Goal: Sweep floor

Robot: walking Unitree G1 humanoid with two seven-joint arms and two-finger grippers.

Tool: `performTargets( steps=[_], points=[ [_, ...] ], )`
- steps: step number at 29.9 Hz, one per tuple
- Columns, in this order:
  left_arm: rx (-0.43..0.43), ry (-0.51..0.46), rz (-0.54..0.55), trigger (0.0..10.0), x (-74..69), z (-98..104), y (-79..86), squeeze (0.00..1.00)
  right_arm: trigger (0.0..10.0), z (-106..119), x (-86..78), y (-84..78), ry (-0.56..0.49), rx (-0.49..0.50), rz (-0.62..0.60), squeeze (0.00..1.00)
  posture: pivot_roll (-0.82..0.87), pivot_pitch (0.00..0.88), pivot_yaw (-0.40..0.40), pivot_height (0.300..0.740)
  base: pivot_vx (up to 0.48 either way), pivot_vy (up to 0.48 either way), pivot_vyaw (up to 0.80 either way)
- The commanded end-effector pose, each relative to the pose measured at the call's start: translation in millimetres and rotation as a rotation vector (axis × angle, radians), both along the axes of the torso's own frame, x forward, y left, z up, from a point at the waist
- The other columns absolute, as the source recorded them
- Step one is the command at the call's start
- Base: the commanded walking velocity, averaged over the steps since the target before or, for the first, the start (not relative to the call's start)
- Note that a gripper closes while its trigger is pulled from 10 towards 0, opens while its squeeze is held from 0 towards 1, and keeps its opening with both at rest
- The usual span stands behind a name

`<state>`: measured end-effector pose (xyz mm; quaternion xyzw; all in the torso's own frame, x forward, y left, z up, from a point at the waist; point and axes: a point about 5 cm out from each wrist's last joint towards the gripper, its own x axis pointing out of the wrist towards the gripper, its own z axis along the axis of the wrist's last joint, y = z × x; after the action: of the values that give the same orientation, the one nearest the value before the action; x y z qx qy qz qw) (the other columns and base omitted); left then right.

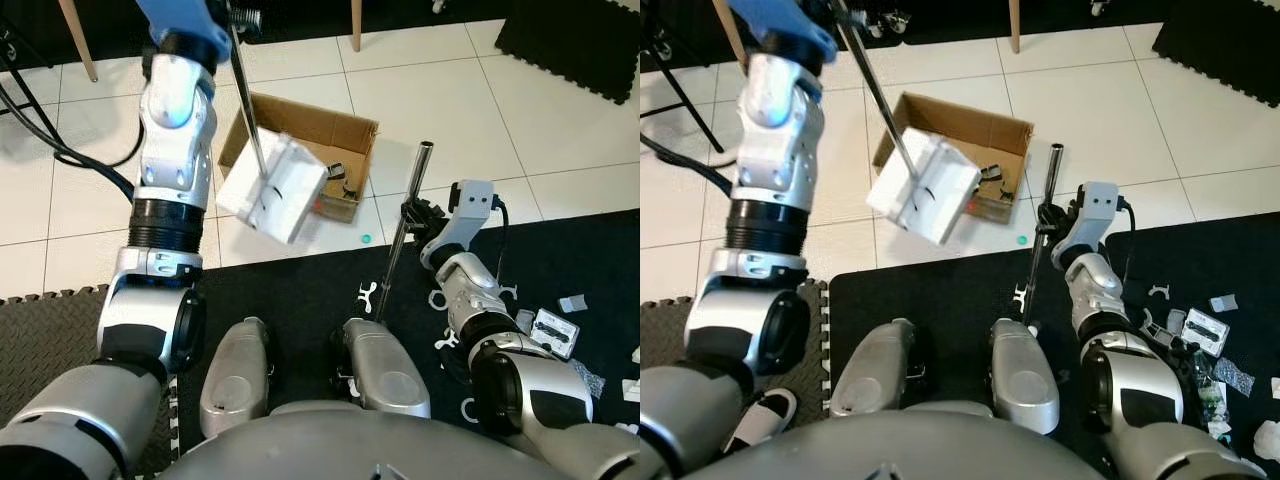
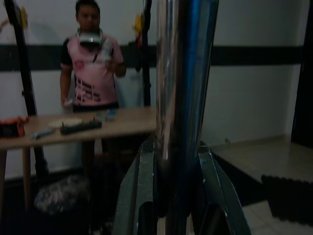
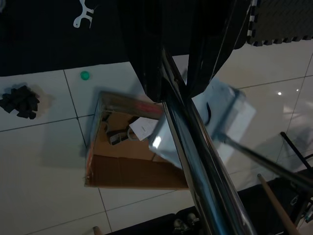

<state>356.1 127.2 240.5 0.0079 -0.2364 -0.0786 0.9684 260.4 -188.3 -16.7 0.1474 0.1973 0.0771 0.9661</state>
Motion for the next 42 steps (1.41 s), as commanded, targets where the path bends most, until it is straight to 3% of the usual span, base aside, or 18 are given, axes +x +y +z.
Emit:
performTargets(
  steps=[1, 36, 42],
  points=[
    [0.014, -0.097, 0.003, 10.0, -3.8, 24.1, 0.9, 0.00, 10.0, 0.1, 0.8, 1.1, -0.002, -0.002, -0.001, 0.00, -0.04, 0.018, 0.011, 0.740, 0.251, 0.000, 0.00],
    [0.004, -0.056, 0.003, 10.0, -4.9, 18.9, -1.3, 0.00, 10.0, -1.1, -0.2, 1.4, 0.004, -0.004, 0.007, 0.00, -0.04, 0.014, 0.011, 0.740, 0.468, 0.000, 0.00],
    [-0.003, -0.038, 0.017, 10.0, -3.6, 17.3, 0.0, 0.00, 10.0, -1.3, -0.5, 1.2, 0.005, -0.004, 0.006, 0.00, -0.04, 0.018, 0.010, 0.740, 0.117, 0.000, 0.00]
  ],
)
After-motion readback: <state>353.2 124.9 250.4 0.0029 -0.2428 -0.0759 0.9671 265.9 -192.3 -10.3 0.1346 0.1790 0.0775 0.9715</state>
